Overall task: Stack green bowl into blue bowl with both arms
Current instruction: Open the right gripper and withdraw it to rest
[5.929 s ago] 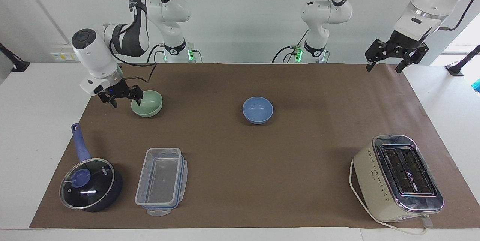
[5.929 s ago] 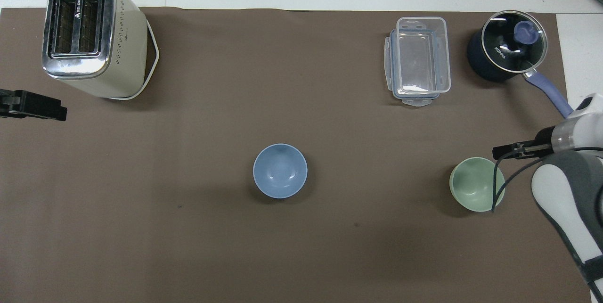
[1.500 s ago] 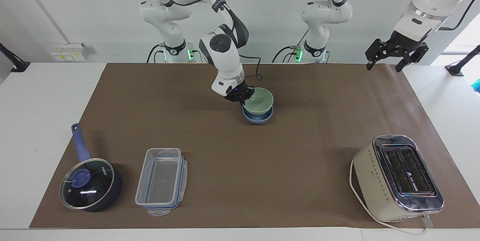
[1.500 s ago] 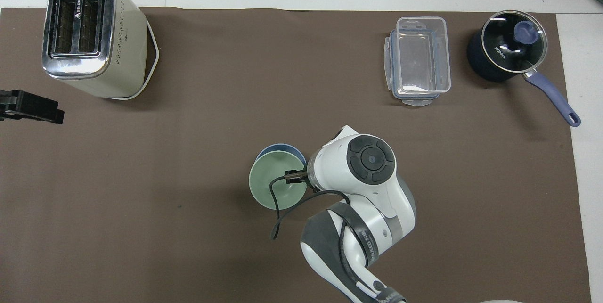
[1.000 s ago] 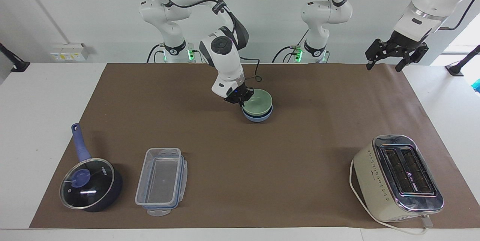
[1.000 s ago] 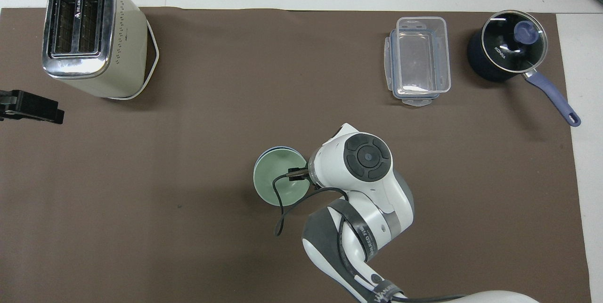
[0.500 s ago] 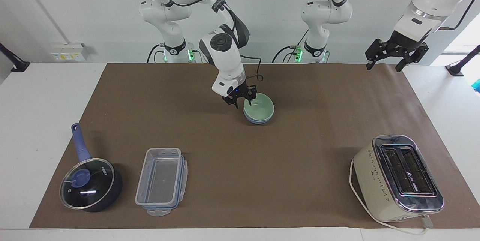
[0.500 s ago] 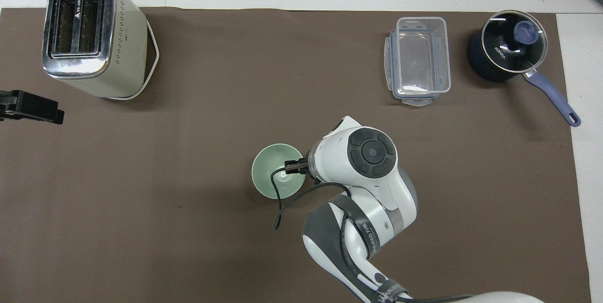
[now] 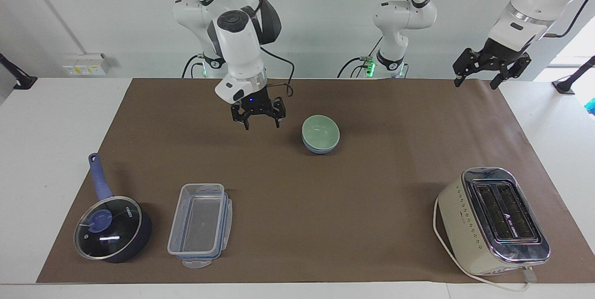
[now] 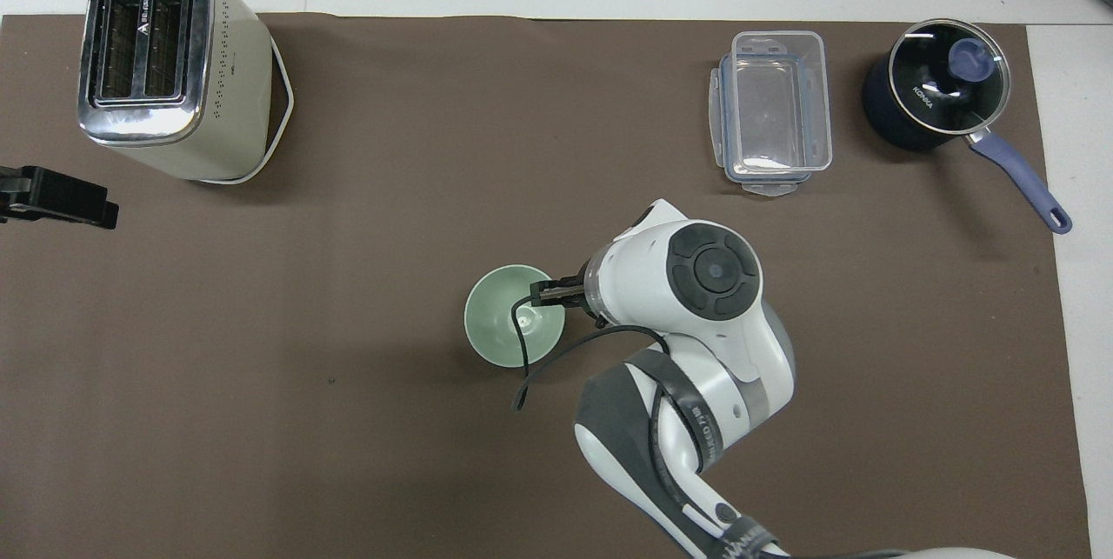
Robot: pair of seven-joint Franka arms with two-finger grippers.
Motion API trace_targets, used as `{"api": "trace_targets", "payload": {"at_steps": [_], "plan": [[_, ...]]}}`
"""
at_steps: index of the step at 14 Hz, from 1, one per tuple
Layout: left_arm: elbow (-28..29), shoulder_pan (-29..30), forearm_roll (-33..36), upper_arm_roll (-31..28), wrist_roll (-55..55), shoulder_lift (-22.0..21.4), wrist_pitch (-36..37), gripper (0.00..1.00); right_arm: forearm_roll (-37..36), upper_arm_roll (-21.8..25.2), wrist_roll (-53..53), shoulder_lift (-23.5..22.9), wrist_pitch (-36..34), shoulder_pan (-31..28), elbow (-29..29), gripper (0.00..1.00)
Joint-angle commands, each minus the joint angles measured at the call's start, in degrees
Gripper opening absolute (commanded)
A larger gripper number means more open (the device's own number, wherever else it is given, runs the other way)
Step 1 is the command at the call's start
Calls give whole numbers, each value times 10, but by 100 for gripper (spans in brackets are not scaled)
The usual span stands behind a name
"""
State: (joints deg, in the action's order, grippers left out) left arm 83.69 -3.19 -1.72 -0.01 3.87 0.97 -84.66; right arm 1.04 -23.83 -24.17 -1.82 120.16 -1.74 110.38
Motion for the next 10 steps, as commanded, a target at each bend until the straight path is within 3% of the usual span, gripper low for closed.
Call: {"api": "trace_targets", "payload": {"at_steps": [1, 5, 8, 10], "plan": [[10, 8, 8, 5, 4, -10, -4, 100, -11, -6, -24, 9, -80, -17, -60, 100], [11, 8, 7, 5, 9, -10, -4, 100, -8, 1, -79, 25, -145, -18, -117, 100], [11, 8, 7, 5, 10, -10, -8, 100, -1, 25, -96, 27, -203, -19, -187, 100], [13, 8, 6, 5, 10, -11, -8, 100, 0, 46, -95, 34, -229, -18, -203, 100]]}}
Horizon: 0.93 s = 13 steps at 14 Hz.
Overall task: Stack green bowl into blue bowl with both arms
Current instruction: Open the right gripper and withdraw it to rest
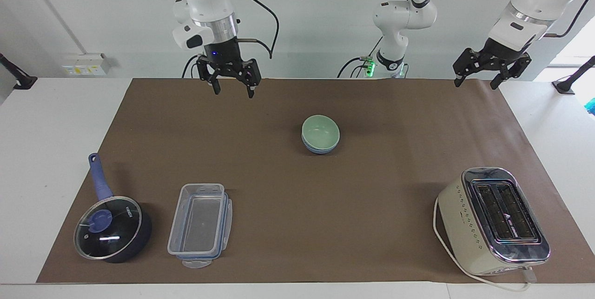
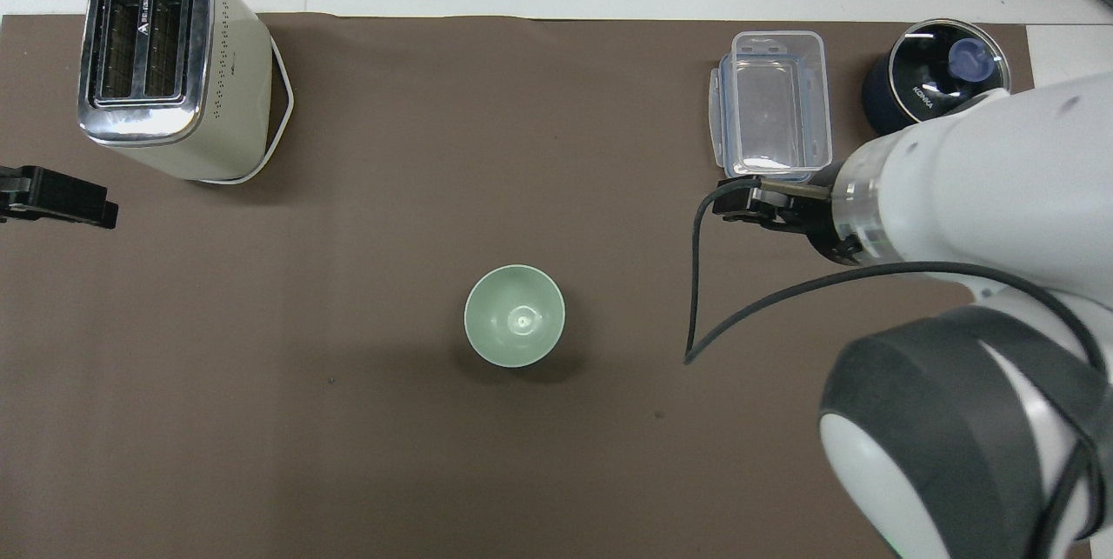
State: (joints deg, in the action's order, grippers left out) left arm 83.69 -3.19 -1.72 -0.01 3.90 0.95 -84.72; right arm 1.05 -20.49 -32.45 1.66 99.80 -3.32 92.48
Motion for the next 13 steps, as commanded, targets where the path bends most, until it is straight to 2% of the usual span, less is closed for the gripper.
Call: {"api": "trace_targets", "payload": {"at_steps": [1, 4, 8, 11, 13], "plan": [[13, 8, 7, 5, 9, -10, -7, 100, 1, 26, -12, 9, -33, -3, -25, 100], [14, 8, 6, 5, 10, -11, -7, 100, 4, 77, -10, 41, -56, -2, -25, 100], [14, 8, 6, 5, 10, -11, -5, 100, 2, 150, 10, 57, -101, -2, -24, 100], [14, 9, 6, 5, 10, -11, -5, 100, 1, 191, 97, 63, -128, -1, -22, 100], [14, 9, 6, 5, 10, -11, -5, 100, -3, 200, 186, 73, -139, -1, -7, 100]]}}
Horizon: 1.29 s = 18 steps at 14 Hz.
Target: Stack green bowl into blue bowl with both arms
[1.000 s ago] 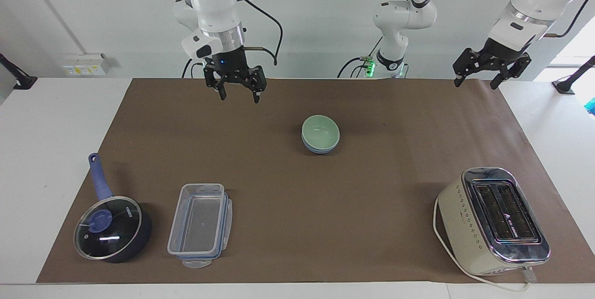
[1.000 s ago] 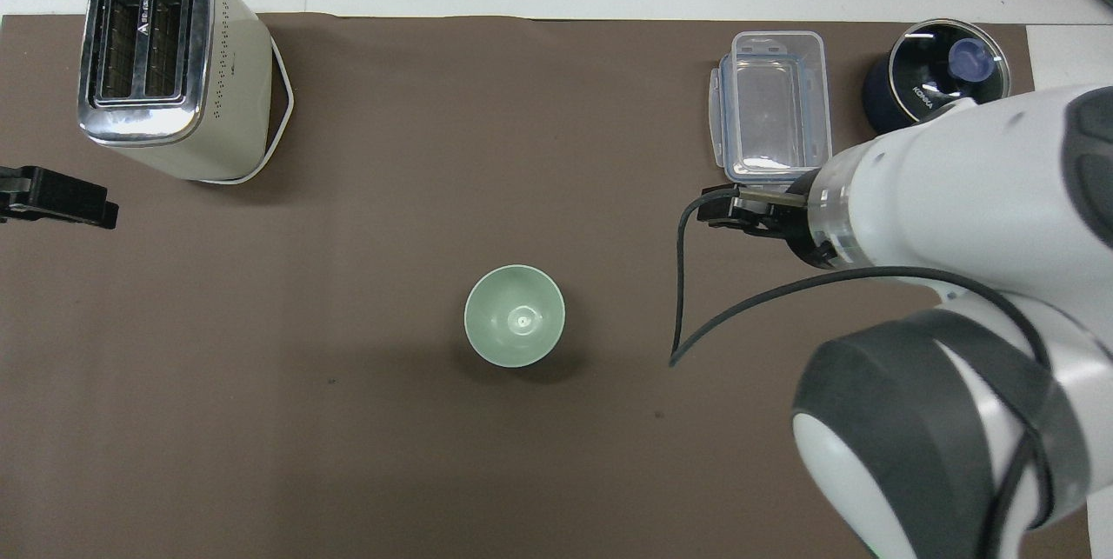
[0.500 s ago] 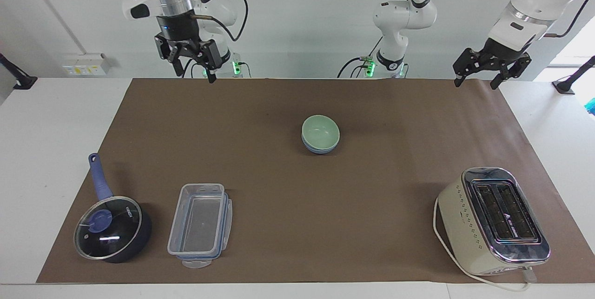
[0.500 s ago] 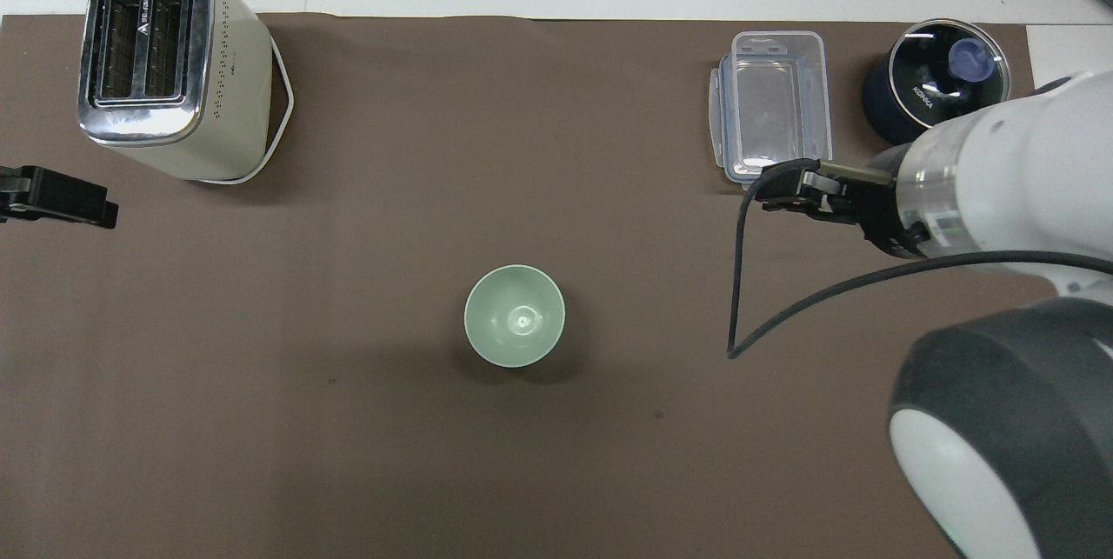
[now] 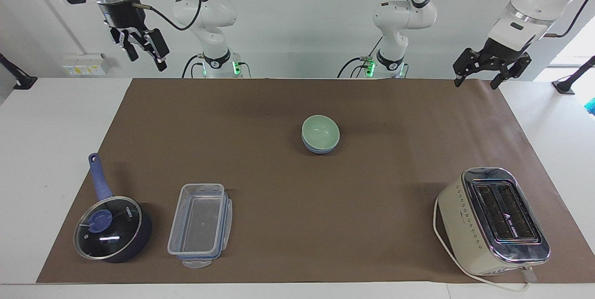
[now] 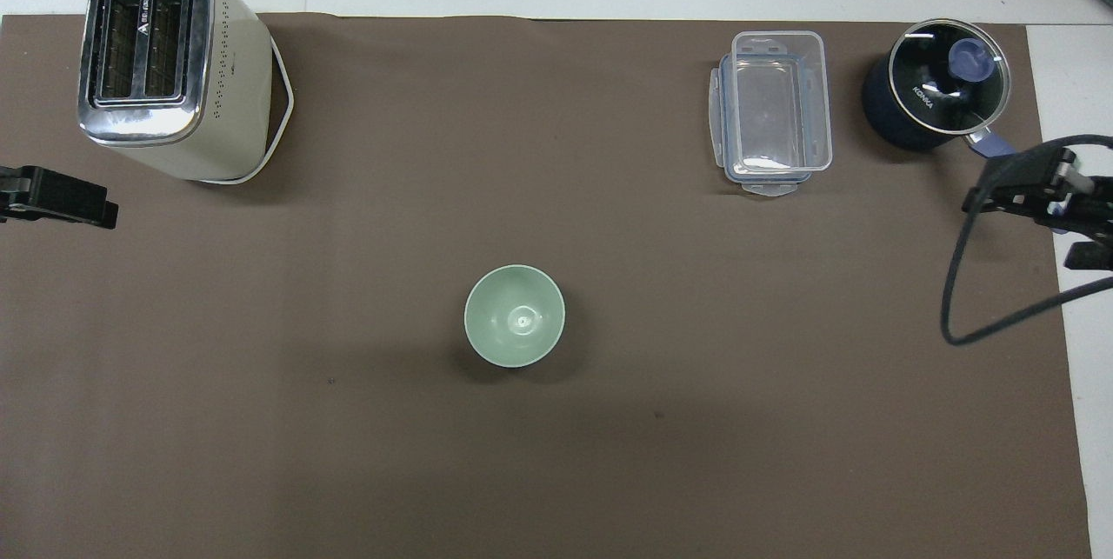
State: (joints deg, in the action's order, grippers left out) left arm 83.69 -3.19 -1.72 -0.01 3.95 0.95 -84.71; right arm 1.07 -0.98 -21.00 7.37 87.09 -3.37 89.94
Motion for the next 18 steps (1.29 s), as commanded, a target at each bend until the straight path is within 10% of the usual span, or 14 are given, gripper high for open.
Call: {"api": "trace_targets", "payload": {"at_steps": [1, 18], "plan": [[14, 8, 6, 5, 10, -11, -5, 100, -5, 8, 128, 20, -19, -1, 32, 100], [14, 8, 6, 5, 8, -11, -3, 100, -30, -1, 141, -16, -16, 8, 9, 100]]}}
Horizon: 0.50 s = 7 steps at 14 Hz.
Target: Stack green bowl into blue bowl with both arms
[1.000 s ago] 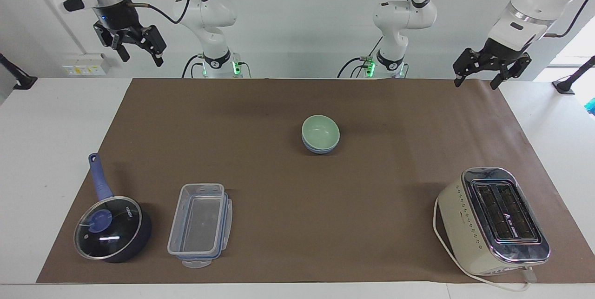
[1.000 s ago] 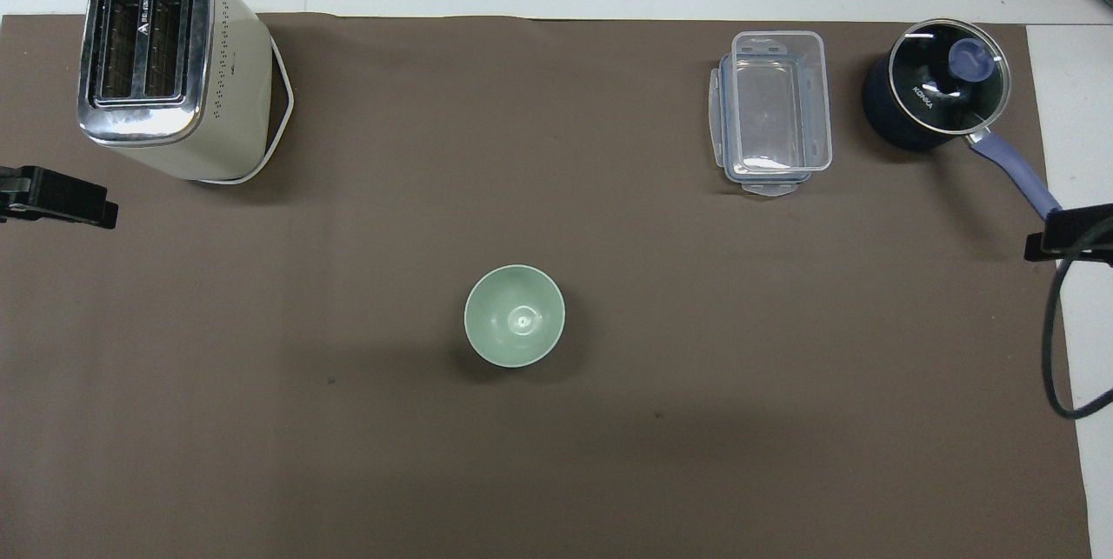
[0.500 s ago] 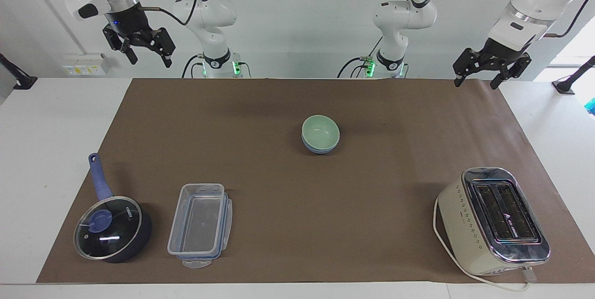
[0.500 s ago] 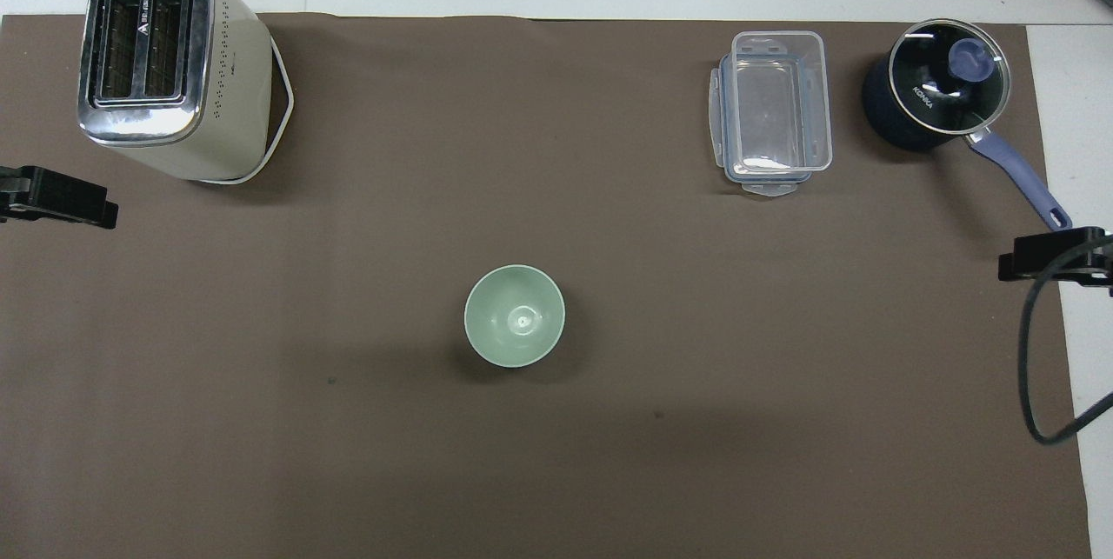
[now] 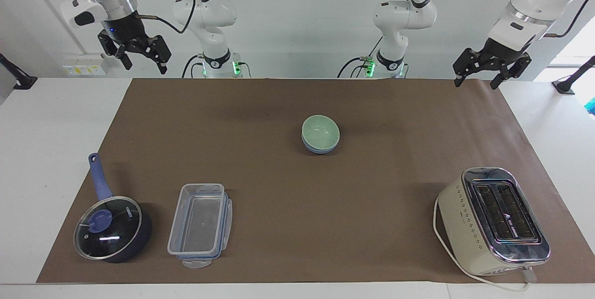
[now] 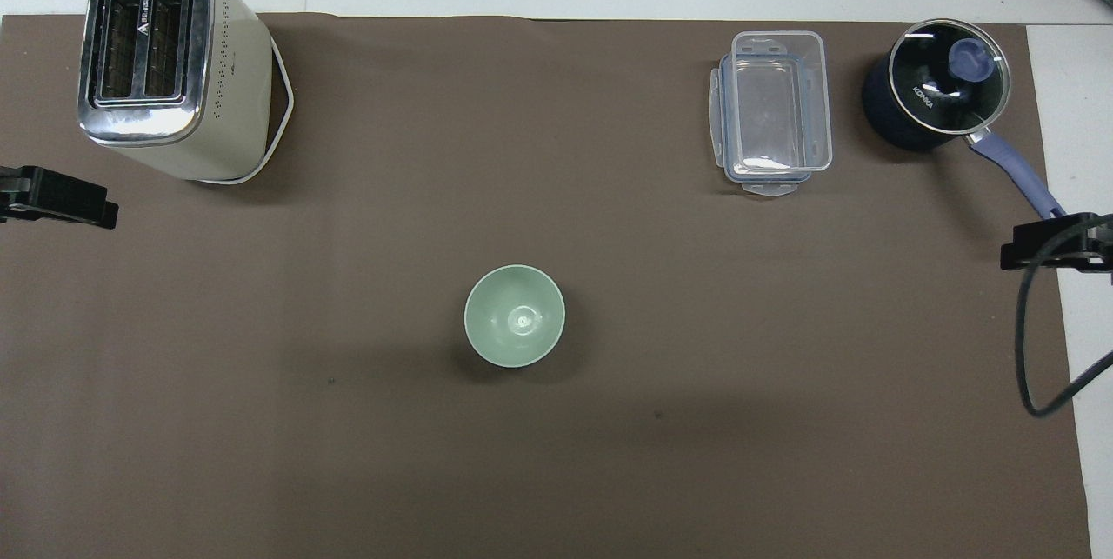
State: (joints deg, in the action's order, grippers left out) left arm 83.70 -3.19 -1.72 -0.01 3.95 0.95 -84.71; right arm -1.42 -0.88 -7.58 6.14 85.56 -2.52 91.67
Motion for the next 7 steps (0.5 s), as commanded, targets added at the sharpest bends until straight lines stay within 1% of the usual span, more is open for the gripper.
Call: {"api": "trace_targets", "payload": {"at_steps": [1, 5, 7], "plan": [[14, 8, 6, 5, 8, -11, -2, 100, 0, -1, 5, -3, -1, -1, -8, 100], [16, 8, 6, 5, 8, -11, -2, 100, 8, -2, -28, -2, -1, 0, -5, 100], [20, 8, 6, 5, 4, -15, -3, 100, 24, -3, -29, -2, 0, 1, -5, 100]]}}
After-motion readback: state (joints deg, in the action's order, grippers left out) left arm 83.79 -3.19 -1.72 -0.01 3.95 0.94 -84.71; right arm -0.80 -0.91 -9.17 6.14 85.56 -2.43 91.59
